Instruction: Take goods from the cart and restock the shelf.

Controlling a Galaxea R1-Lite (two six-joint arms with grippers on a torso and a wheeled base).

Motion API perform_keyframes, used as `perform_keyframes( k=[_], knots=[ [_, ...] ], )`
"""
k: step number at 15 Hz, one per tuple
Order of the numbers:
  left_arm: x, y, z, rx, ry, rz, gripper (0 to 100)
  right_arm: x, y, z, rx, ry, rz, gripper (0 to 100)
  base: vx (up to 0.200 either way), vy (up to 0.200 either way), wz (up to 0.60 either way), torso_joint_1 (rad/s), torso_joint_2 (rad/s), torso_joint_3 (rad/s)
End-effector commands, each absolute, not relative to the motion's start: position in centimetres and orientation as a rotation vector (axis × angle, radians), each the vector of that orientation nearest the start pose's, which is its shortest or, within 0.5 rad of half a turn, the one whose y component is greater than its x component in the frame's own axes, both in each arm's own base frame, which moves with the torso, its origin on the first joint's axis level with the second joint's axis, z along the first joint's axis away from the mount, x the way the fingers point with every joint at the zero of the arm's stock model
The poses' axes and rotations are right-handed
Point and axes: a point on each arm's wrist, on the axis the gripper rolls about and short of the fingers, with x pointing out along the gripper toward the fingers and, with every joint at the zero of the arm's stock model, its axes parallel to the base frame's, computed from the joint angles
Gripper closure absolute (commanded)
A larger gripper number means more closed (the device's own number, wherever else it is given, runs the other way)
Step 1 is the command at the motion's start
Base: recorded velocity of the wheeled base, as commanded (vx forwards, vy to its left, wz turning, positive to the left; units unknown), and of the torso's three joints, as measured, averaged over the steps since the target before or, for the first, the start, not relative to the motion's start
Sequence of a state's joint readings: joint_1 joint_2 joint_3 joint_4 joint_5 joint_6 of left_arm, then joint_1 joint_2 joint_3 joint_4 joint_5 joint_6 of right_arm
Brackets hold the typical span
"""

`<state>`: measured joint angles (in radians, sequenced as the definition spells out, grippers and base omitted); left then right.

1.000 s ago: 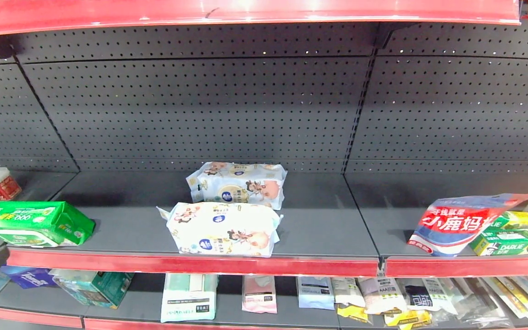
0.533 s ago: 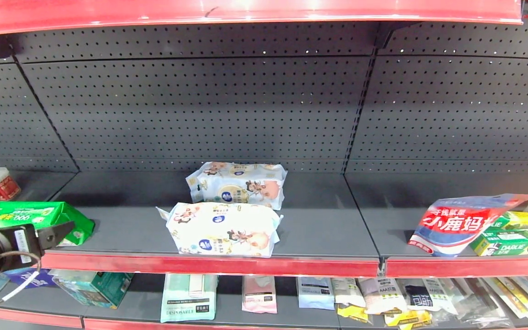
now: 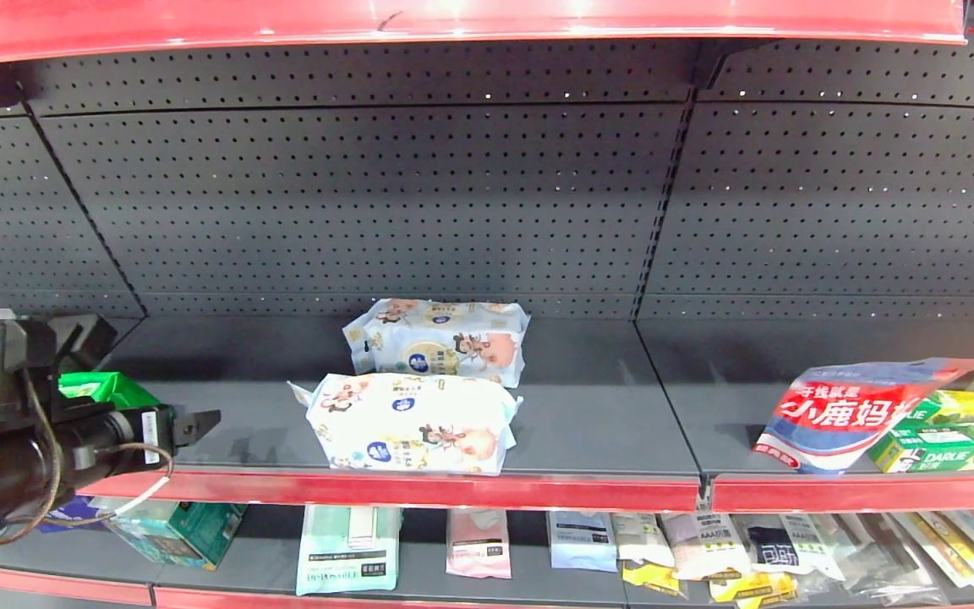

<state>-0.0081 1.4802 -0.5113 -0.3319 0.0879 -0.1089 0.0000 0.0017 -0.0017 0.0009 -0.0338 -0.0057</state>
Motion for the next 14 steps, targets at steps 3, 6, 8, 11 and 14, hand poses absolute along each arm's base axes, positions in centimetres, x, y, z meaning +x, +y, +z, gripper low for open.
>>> perform_keyframes(
  k=[3,6,8,11,14],
  knots=[
    [26.1,-2.2,11.5,-0.044,0.674,0.033,0,-2.3,-0.1,7.6,-0.006,0.003,-0.034,0,0.000,0.000,0.00,0.000,0.00,0.000],
    [27.4,-3.4,10.7,-0.037,0.697,-0.019,0,-2.3,-0.1,7.6,-0.006,0.002,-0.034,0,0.000,0.000,0.00,0.000,0.00,0.000],
    [27.9,-3.9,10.4,-0.030,0.706,-0.035,0,-2.3,-0.1,7.6,-0.006,0.002,-0.034,0,0.000,0.000,0.00,0.000,0.00,0.000],
    [28.7,-4.9,10.1,-0.021,0.708,-0.064,0,-2.3,-0.1,7.6,-0.006,0.002,-0.034,0,0.000,0.000,0.00,0.000,0.00,0.000],
    [28.8,-5.9,10.1,-0.006,0.706,-0.097,0,-2.3,-0.1,7.6,-0.006,0.002,-0.034,0,0.000,0.000,0.00,0.000,0.00,0.000]
  ],
)
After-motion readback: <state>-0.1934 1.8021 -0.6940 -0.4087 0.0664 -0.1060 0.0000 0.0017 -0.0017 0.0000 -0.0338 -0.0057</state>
